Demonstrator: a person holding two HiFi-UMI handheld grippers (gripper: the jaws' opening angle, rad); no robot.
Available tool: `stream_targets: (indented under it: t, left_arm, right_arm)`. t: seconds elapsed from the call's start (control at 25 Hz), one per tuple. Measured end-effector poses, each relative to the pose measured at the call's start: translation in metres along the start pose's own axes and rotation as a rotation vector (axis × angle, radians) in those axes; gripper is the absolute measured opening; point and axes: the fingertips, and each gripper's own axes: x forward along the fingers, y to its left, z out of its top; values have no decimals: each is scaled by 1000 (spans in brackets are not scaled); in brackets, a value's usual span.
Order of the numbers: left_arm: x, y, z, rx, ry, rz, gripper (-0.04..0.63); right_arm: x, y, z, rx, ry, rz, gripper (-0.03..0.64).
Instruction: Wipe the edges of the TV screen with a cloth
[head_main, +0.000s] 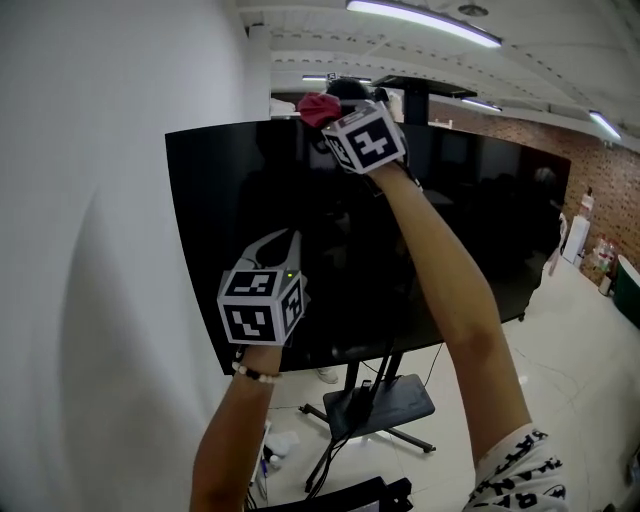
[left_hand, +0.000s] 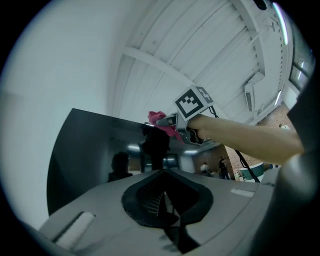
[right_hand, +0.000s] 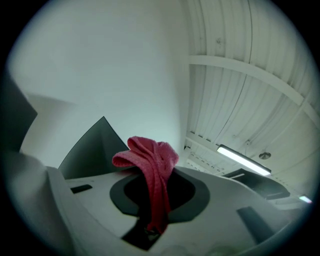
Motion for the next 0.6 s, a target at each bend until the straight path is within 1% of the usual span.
stream_targets:
  t: [0.16,0.32,0.44,0.6]
  left_arm:
    - [34,-49,0,-9,-7,-9,0]
    - [73,-80,10,-9,-21,-11,0]
    - [100,-110,5,-13,-29,-22,0]
    - [117,-156,-4,-4,-32,-49,0]
  right_arm:
    - [-28,-49,-34,-3,-5,0,76]
    - [-33,-95,-52,-13,-26,1,77]
    - [-41,-124,-77,-18,-42,-5,77]
    - [-68,-155,-108,6,-58,-4,77]
